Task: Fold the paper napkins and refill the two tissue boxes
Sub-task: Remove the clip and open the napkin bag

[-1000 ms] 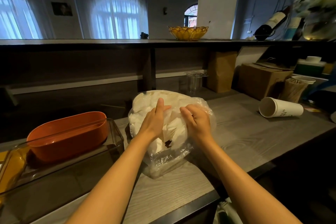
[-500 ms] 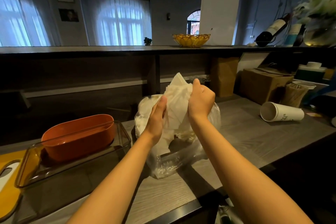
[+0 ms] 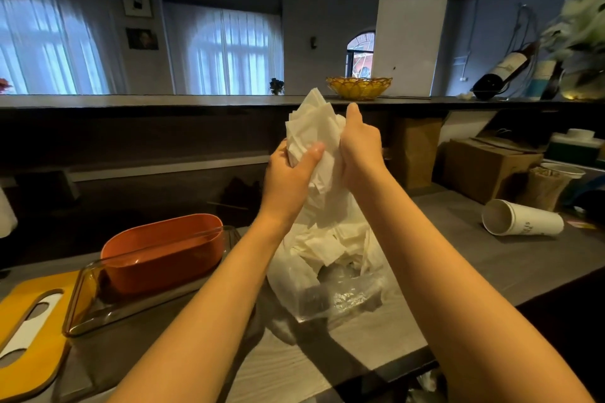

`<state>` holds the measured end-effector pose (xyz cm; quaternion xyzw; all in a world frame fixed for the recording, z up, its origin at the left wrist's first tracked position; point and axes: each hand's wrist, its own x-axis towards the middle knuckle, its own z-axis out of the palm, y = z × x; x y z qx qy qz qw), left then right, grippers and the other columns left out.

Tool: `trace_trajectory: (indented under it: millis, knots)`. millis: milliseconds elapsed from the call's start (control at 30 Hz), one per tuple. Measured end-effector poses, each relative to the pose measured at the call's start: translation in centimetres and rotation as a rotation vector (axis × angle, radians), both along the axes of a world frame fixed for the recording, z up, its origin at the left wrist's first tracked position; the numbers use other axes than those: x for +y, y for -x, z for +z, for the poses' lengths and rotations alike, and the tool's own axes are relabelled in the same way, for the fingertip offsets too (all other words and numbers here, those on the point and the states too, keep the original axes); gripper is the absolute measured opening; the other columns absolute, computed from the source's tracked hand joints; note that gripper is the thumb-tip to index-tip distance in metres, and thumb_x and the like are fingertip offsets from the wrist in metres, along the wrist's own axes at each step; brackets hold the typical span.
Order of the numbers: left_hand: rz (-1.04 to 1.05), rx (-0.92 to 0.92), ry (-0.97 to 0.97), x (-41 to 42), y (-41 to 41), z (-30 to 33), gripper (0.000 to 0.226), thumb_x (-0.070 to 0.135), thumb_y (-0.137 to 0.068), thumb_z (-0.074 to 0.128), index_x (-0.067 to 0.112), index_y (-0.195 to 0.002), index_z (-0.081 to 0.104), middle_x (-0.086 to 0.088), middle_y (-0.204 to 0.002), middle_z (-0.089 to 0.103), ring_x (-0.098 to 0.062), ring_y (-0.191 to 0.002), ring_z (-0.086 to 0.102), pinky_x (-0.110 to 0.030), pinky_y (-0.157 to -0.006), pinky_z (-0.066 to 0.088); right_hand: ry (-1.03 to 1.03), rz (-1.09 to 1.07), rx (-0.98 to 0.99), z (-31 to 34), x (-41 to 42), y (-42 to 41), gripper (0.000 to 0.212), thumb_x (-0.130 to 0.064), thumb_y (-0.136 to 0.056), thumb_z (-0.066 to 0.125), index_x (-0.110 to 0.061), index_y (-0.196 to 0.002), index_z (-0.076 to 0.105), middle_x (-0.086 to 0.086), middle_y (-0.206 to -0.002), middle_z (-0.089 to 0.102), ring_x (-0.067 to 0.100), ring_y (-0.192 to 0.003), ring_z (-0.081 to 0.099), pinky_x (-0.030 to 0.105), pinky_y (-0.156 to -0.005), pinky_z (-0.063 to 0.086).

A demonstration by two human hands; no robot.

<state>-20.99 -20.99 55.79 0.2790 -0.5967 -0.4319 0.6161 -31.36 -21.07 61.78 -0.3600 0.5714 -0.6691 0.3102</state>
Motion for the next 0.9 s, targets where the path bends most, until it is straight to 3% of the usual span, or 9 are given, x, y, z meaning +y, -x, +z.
trace_trajectory:
  millis: [100, 200, 267, 367, 567, 633, 700, 767, 900]
  knots:
    - [-0.055, 0.061, -0.12, -0.1, -0.4, 0.8, 0.023, 0.025, -0.098, 0.064, 0.011, -0.116, 0.066, -0.004, -0.096, 0.075, -0.021, -0.088, 0.074, -0.033, -0.075, 0.061, -0.043, 0.13, 0.124, 1.0, 0.9, 0.0, 0.054, -0.062, -0.1, 0.032, -0.017, -0.11, 0.059, 0.004, -0.102, 0.064, 0.021, -0.09, 0.061, 0.039, -0.082, 0.051]
    - [-0.099, 0.154, -0.192, -0.3, -0.7, 2.3, 0.021, 0.022, -0.098, 0.063, 0.008, -0.112, 0.068, -0.011, -0.096, 0.076, -0.028, -0.09, 0.074, -0.041, -0.078, 0.062, -0.024, 0.279, 0.213, 2.5, 1.4, 0.2, 0.068, -0.067, -0.097, 0.034, -0.017, -0.14, 0.05, 0.0, -0.121, 0.056, 0.02, -0.102, 0.056, 0.04, -0.086, 0.045]
    - [-0.124, 0.191, -0.229, -0.6, -0.9, 3.7, 0.025, 0.022, -0.098, 0.064, 0.005, -0.116, 0.068, -0.016, -0.103, 0.076, -0.032, -0.094, 0.074, -0.044, -0.079, 0.061, 0.013, 0.381, 0.242, 3.6, 1.6, 0.6, 0.053, -0.067, -0.095, 0.043, -0.028, -0.128, 0.057, -0.003, -0.12, 0.063, 0.019, -0.1, 0.063, 0.037, -0.082, 0.051]
    - [-0.122, 0.219, -0.294, -1.2, -1.2, 5.8, 0.029, 0.023, -0.097, 0.066, 0.004, -0.118, 0.068, -0.018, -0.103, 0.076, -0.034, -0.094, 0.074, -0.044, -0.077, 0.062, 0.057, 0.495, 0.353, 4.4, 1.9, 1.4, 0.025, -0.053, -0.096, 0.054, -0.032, -0.103, 0.065, -0.003, -0.095, 0.074, 0.019, -0.091, 0.071, 0.032, -0.078, 0.058]
    - [-0.073, 0.358, -0.431, -3.0, -1.7, 6.0, 0.036, 0.026, -0.091, 0.074, 0.008, -0.121, 0.066, -0.014, -0.105, 0.075, -0.032, -0.087, 0.075, -0.044, -0.067, 0.062, 0.035, 0.474, -0.047, -0.7, 0.2, 4.2, 0.074, -0.067, -0.1, 0.022, -0.013, -0.136, 0.056, 0.009, -0.124, 0.069, 0.028, -0.112, 0.066, 0.042, -0.091, 0.053]
    - [-0.047, 0.396, -0.503, -3.7, -1.6, 4.2, 0.041, 0.027, -0.089, 0.076, 0.009, -0.124, 0.063, -0.015, -0.107, 0.074, -0.031, -0.085, 0.075, -0.042, -0.062, 0.061, -0.056, 0.457, -0.189, -4.7, -0.5, 5.2, 0.077, -0.068, -0.099, 0.021, -0.009, -0.125, 0.063, 0.011, -0.119, 0.07, 0.031, -0.112, 0.063, 0.046, -0.097, 0.05]
    - [-0.068, 0.419, -0.582, -4.3, -1.3, 2.0, 0.05, 0.034, -0.087, 0.077, 0.013, -0.129, 0.061, -0.014, -0.111, 0.073, -0.033, -0.089, 0.075, -0.046, -0.069, 0.061, -0.161, 0.456, -0.245, -8.8, -0.5, 5.6, 0.079, -0.071, -0.098, 0.019, -0.014, -0.127, 0.064, 0.01, -0.106, 0.073, 0.035, -0.108, 0.062, 0.057, -0.102, 0.047]
    - [-0.095, 0.433, -0.643, -4.9, -0.9, -0.5, 0.052, 0.04, -0.086, 0.074, 0.016, -0.131, 0.062, -0.013, -0.113, 0.074, -0.036, -0.095, 0.074, -0.053, -0.082, 0.06, -0.257, 0.471, -0.264, -12.8, -0.1, 6.1, 0.086, -0.076, -0.095, 0.016, -0.013, -0.139, 0.054, 0.013, -0.107, 0.071, 0.036, -0.106, 0.06, 0.057, -0.099, 0.046]
    - [-0.084, 0.479, -0.753, -4.4, 0.2, -5.1, 0.045, 0.038, -0.09, 0.073, 0.016, -0.128, 0.064, -0.014, -0.114, 0.073, -0.038, -0.096, 0.073, -0.054, -0.079, 0.06, -0.293, 0.453, -0.383, -17.9, 1.4, 6.6, 0.083, -0.072, -0.097, 0.015, -0.012, -0.148, 0.039, 0.021, -0.114, 0.071, 0.039, -0.111, 0.064, 0.056, -0.105, 0.045]
